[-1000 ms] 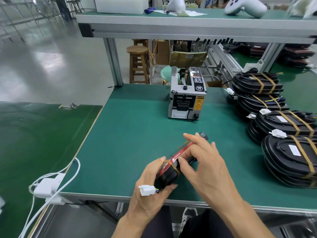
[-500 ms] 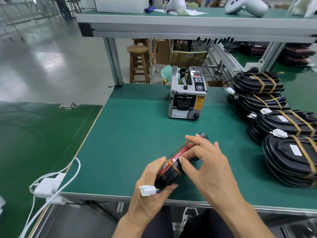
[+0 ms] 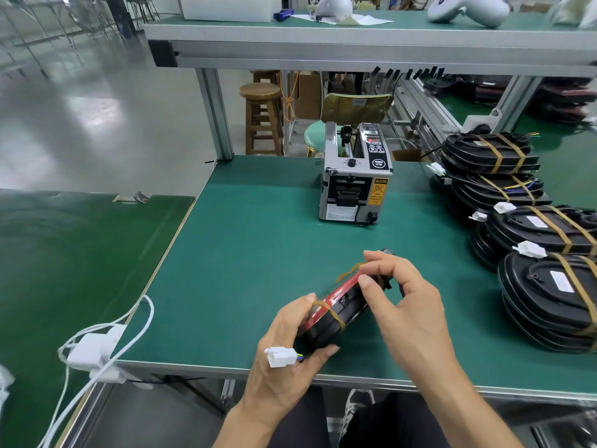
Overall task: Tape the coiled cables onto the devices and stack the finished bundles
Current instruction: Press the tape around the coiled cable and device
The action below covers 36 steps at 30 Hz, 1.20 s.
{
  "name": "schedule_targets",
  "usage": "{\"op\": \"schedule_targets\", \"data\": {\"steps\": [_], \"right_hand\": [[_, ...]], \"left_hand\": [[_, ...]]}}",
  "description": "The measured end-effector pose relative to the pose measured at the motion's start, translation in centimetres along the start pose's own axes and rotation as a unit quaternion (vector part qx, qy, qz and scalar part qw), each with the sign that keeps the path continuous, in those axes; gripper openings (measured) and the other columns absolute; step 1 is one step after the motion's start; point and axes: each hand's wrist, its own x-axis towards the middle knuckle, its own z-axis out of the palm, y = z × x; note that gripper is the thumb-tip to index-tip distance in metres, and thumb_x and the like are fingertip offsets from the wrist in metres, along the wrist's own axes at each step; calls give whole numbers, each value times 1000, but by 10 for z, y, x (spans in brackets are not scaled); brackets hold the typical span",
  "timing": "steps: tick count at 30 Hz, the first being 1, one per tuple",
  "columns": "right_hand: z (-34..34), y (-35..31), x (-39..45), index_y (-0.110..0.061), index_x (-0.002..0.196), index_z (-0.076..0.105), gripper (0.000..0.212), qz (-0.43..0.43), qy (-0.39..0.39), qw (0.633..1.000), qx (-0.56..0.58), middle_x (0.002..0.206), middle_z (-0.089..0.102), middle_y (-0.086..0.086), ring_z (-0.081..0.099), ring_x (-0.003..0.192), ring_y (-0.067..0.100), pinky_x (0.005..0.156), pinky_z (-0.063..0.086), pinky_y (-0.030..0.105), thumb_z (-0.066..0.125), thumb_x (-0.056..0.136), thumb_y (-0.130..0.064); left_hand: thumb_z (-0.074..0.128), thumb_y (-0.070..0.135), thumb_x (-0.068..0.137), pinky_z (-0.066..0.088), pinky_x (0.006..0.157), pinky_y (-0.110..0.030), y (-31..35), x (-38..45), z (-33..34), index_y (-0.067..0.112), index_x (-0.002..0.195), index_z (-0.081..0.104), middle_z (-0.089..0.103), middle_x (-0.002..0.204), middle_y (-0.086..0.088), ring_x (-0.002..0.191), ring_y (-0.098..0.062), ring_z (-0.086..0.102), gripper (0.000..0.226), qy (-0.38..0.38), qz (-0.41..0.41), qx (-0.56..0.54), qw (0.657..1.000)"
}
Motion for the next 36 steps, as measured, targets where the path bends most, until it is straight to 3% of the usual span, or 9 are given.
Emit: {"op": "schedule_targets", "data": {"steps": [3, 6, 11, 19, 22, 25, 28, 33, 36], "right_hand": [[4, 0, -2, -39, 103, 72, 24, -11, -3, 1000, -1, 136, 60, -25, 47, 138, 1, 109, 35, 13, 80, 87, -22], [10, 2, -3, -37, 114, 72, 37, -34, -28, 999, -31, 143, 54, -23, 36, 145, 2, 111, 25, 6, 85, 81, -28], [14, 8, -3, -35, 115, 72, 32, -52, -27, 997, -46, 143, 51, -21, 31, 148, 4, 111, 22, 5, 82, 87, -23], [17, 12, 1, -36, 118, 71, 27, -35, 0, 999, -23, 135, 54, -28, 34, 145, 1, 109, 22, 3, 70, 98, -19], [18, 9, 0, -40, 121, 70, 32, -30, -6, 999, -26, 136, 53, -26, 33, 145, 2, 115, 28, 19, 76, 89, -42], [20, 8, -3, -37, 122, 70, 45, -43, 0, 997, -58, 137, 52, -19, 33, 145, 4, 120, 32, 41, 76, 79, -48], [21, 8, -4, -38, 123, 69, 51, -47, 6, 995, -85, 138, 50, -23, 31, 145, 2, 121, 26, 38, 71, 76, -59], [21, 2, -7, -38, 125, 67, 65, -46, -9, 993, -112, 140, 48, -23, 28, 148, 2, 119, 16, 30, 68, 69, -71], [17, -5, -2, -39, 124, 68, 64, -32, -14, 994, -105, 137, 52, -24, 34, 145, 2, 122, 21, 38, 65, 70, -73]], "left_hand": [[70, 63, 97, 45, 113, -18, -2, 0, -1, 37, 151, 48, 56, 151, 18, 138, -7, 59, 64, 4, -3, -5, 1000], [73, 63, 95, 52, 112, -33, -3, -1, -1, 39, 150, 48, 58, 149, 15, 136, -15, 63, 65, 2, -30, -35, 999], [71, 61, 96, 44, 112, -14, -1, 1, -1, 40, 150, 47, 55, 151, 21, 137, -2, 58, 63, 5, -10, -16, 1000], [71, 61, 96, 44, 111, -13, 1, 1, -1, 34, 151, 50, 56, 150, 22, 137, -2, 58, 64, 7, -7, -16, 1000], [73, 61, 95, 50, 111, -24, -2, -1, 0, 42, 152, 49, 58, 149, 21, 136, -10, 62, 64, 7, -11, -22, 1000], [75, 61, 95, 54, 110, -34, -5, -2, 0, 48, 154, 46, 59, 149, 18, 135, -16, 65, 67, 11, -14, -25, 1000], [76, 61, 95, 52, 111, -28, -9, -2, -1, 50, 156, 45, 59, 150, 17, 136, -13, 63, 69, 14, -4, -19, 1000], [79, 58, 93, 56, 108, -56, -15, -5, 2, 44, 153, 51, 61, 151, 9, 138, -27, 64, 68, 14, -22, -58, 998], [76, 64, 92, 54, 111, -34, -10, -2, -1, 50, 154, 48, 62, 149, 14, 135, -15, 65, 69, 15, -20, -35, 999]]}}
